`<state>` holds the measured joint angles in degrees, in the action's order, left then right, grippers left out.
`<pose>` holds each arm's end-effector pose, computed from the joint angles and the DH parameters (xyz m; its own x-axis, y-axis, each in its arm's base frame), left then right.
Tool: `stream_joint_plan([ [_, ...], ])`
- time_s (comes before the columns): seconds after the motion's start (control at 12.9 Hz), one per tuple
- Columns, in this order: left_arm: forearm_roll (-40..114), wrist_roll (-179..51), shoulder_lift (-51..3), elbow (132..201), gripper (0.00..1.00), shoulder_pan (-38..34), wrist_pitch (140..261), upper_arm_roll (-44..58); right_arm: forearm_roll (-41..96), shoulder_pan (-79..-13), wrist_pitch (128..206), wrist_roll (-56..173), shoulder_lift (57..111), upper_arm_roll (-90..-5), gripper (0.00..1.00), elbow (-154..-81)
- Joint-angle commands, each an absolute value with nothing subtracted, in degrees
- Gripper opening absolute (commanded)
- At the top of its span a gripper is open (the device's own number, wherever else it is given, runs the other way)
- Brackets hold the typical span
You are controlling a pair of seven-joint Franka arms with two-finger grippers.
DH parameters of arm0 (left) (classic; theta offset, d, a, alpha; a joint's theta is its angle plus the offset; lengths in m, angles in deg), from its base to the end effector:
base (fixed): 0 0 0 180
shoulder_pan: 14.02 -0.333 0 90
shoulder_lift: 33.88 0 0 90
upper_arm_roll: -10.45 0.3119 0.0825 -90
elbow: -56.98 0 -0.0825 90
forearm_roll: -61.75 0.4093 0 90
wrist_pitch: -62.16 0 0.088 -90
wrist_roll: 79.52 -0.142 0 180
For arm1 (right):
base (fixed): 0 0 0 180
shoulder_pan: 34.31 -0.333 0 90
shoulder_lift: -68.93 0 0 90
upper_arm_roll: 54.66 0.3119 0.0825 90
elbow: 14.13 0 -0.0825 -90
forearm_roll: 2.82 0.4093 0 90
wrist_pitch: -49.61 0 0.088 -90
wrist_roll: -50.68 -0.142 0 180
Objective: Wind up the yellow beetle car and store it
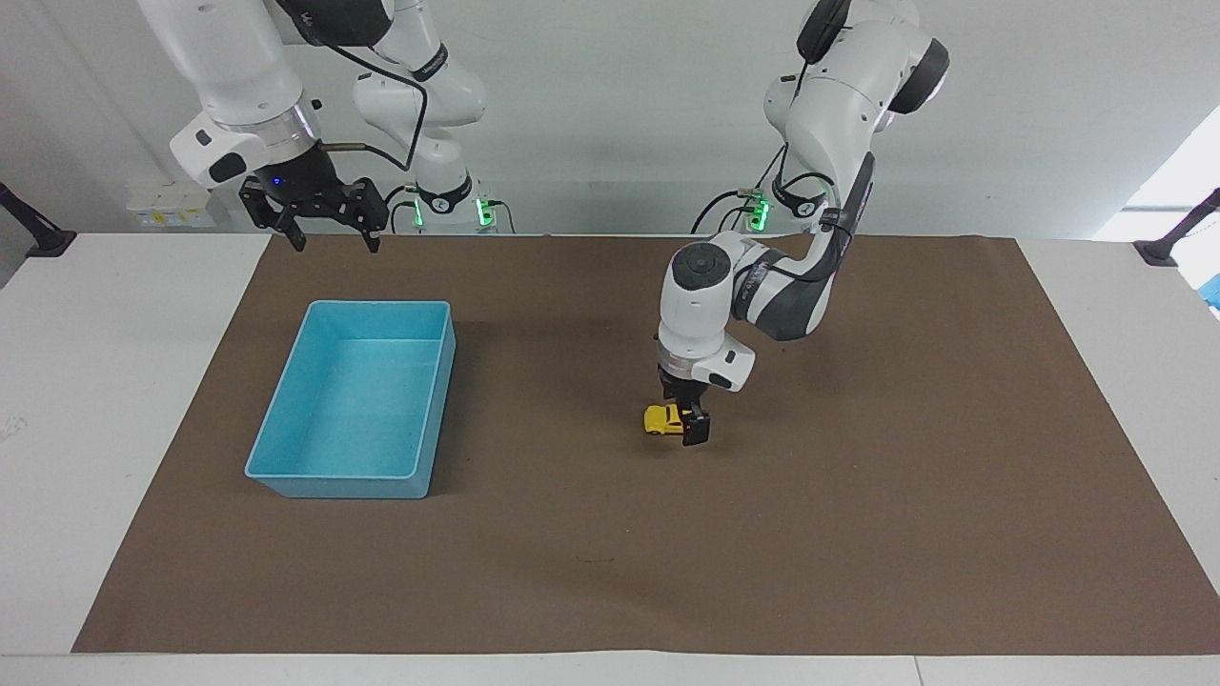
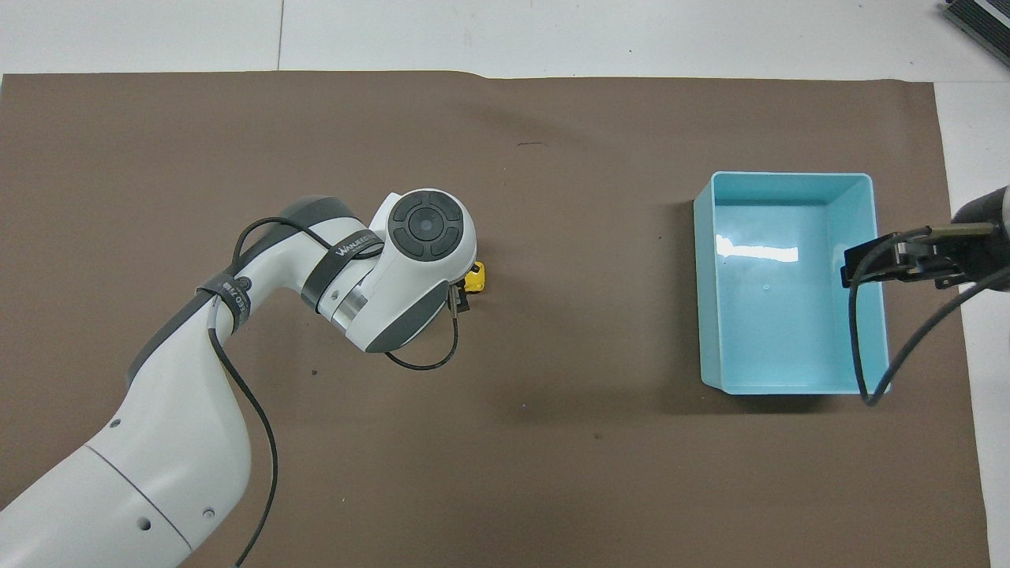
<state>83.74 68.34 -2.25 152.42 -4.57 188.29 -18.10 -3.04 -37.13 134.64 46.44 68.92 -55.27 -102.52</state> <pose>0.5852 -0.3896 0.2700 -0.1965 0.9804 -0.0137 0.9763 0.1969 0.0896 0.5684 0.0214 0.5921 0.9977 -0.0358 -0.0580 -0.0354 -0.9993 0.0081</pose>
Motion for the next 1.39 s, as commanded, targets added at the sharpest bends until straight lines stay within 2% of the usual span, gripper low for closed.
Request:
stream_joint_plan([
  [0.0, 84.69, 66.56, -2.06, 152.86, 1.00, -5.14, 187.40, -18.64, -1.68, -36.51, 134.77, 47.51, 69.01, -55.27, 1.00, -102.46],
  [0.23, 84.60, 64.54, -2.15, 153.57, 0.96, -5.32, 187.40, -18.64, -1.59, -36.51, 134.77, 47.51, 69.01, -55.27, 1.00, -102.46],
  [0.31, 84.60, 64.53, -2.15, 153.57, 0.86, -5.32, 187.40, -18.56, -1.59, -36.51, 134.77, 47.51, 69.01, -55.27, 1.00, -102.46],
  [0.39, 84.60, 64.44, -2.15, 153.57, 0.68, -5.32, 187.40, -18.56, -1.59, -36.51, 134.77, 47.51, 69.01, -55.27, 1.00, -102.46],
  [0.54, 84.60, 63.65, -2.24, 153.66, 0.22, -5.32, 187.23, -18.56, -1.59, -36.51, 134.77, 47.51, 69.01, -55.27, 1.00, -102.46],
  [0.62, 84.51, 63.65, -2.24, 153.74, 0.10, -5.41, 187.32, -18.56, -1.59, -36.51, 134.77, 47.51, 69.01, -55.27, 1.00, -102.46],
  [1.32, 84.51, 57.68, -2.76, 156.64, 0.12, -8.66, 187.58, -17.94, -1.59, -36.51, 134.77, 47.51, 69.01, -55.27, 1.00, -102.46],
])
